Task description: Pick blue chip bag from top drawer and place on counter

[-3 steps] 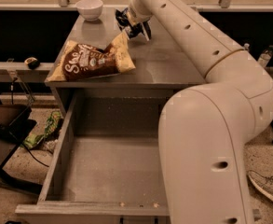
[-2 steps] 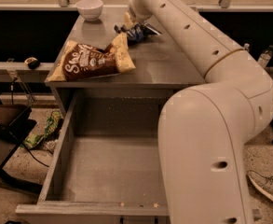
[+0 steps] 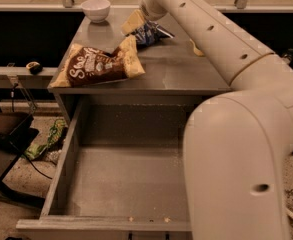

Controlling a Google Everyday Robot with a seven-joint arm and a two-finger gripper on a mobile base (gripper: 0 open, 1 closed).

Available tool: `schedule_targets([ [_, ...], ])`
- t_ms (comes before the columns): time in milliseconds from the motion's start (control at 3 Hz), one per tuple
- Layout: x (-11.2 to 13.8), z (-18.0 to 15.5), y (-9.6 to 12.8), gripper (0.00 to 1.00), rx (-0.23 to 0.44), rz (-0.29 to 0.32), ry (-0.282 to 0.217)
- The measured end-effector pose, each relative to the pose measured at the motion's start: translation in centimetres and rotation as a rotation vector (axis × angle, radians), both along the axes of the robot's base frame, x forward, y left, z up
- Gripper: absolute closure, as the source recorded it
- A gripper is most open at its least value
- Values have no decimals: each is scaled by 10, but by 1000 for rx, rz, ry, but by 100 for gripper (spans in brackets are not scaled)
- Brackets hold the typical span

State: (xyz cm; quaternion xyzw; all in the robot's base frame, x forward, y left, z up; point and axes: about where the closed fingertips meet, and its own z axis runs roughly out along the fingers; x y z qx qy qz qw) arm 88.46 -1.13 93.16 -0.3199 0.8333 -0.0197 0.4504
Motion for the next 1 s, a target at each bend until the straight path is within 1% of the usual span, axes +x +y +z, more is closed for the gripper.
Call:
schedule_targets([
  [333, -32, 47, -17, 0, 49, 3, -96],
  [667, -91, 130, -67, 0, 107, -63, -274],
  [1000, -159, 191, -109, 0, 120, -120, -460],
])
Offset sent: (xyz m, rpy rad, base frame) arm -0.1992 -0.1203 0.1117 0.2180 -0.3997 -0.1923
